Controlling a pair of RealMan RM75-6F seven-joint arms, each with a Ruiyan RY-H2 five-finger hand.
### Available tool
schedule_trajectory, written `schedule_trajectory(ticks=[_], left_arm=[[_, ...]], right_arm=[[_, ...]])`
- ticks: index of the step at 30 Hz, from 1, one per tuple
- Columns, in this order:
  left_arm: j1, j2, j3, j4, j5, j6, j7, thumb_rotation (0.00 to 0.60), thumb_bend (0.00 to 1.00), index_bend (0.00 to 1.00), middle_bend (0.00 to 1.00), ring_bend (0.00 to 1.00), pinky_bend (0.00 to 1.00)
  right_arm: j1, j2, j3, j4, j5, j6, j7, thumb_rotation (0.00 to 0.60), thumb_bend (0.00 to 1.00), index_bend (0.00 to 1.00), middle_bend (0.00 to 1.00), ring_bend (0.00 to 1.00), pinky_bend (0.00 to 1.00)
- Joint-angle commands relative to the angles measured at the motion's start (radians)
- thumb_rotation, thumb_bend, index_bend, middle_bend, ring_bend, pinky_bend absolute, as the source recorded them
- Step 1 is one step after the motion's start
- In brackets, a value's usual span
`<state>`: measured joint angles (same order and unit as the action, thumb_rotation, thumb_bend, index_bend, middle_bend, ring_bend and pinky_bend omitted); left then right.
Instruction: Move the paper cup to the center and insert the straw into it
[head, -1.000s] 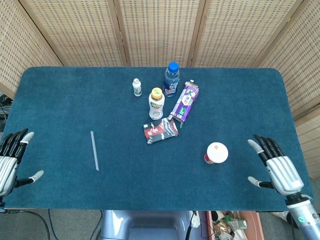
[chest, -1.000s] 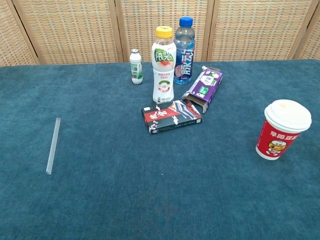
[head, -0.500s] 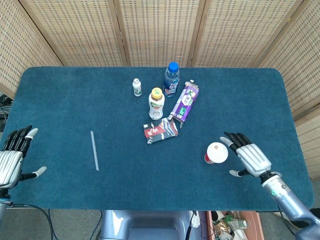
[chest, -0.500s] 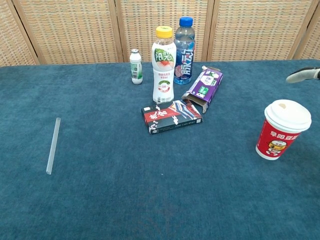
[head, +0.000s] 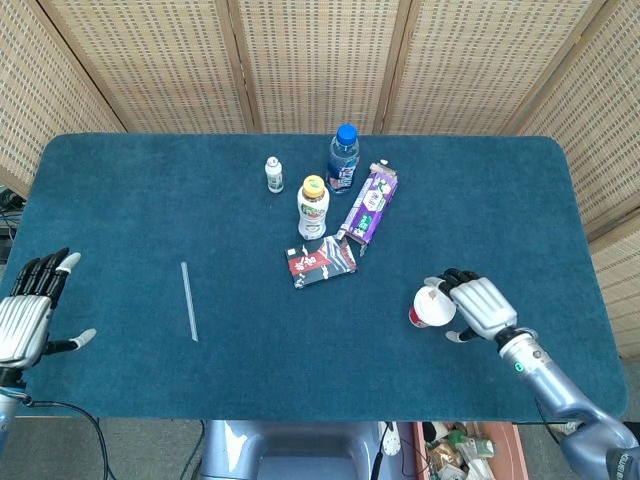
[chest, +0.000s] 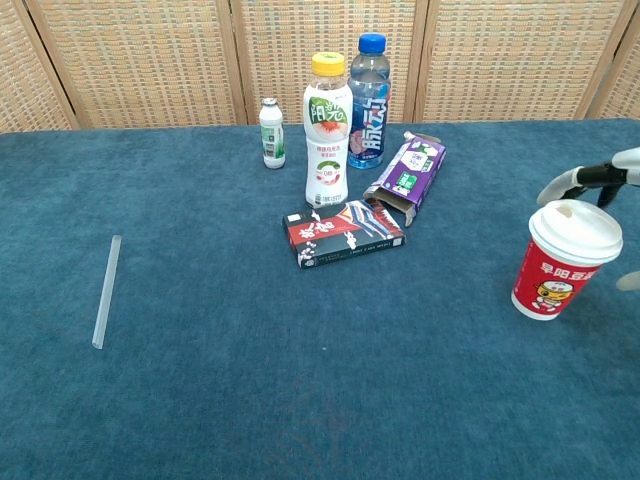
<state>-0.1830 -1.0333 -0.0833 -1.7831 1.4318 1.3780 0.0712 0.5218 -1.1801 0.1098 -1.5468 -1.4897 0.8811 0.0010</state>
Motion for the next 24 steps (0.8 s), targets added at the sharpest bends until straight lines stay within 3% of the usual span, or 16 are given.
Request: schedule_trajectory(ticks=[1,9,17,24], left_arm=[[-0.003,0.0,-0.002,0.002,-0.007,-0.005,-0.001,0.6,0.09,0.0,0.0,0.0,0.0],[-0.012,0.0,-0.01,0.006,-0.037,-0.025,-0.006,0.6,0.09,0.0,0.0,0.0,0.0],[-0.024,0.004,-0.022,0.012,-0.068,-0.047,-0.019,0.6,0.09,0.0,0.0,0.0,0.0],[-0.034,0.004,-0.027,0.019,-0.092,-0.067,-0.025,0.6,0.09,0.0,0.0,0.0,0.0]], right_arm=[[0.008,-0.02,0.006,0.014,0.014,0.0,-0.01,0.6,0.18,0.45,0.54,0.44,0.52],[0.028,-0.011,0.014,-0.025,0.01,0.012,0.034,0.6,0.22,0.48,0.6,0.5,0.55],[0.111,0.085,0.077,-0.216,0.006,-0.035,0.055,0.6,0.22,0.48,0.59,0.5,0.55],[0.272,0.073,0.174,-0.317,0.191,-0.195,-0.029,0.6,0.22,0.48,0.58,0.5,0.55]])
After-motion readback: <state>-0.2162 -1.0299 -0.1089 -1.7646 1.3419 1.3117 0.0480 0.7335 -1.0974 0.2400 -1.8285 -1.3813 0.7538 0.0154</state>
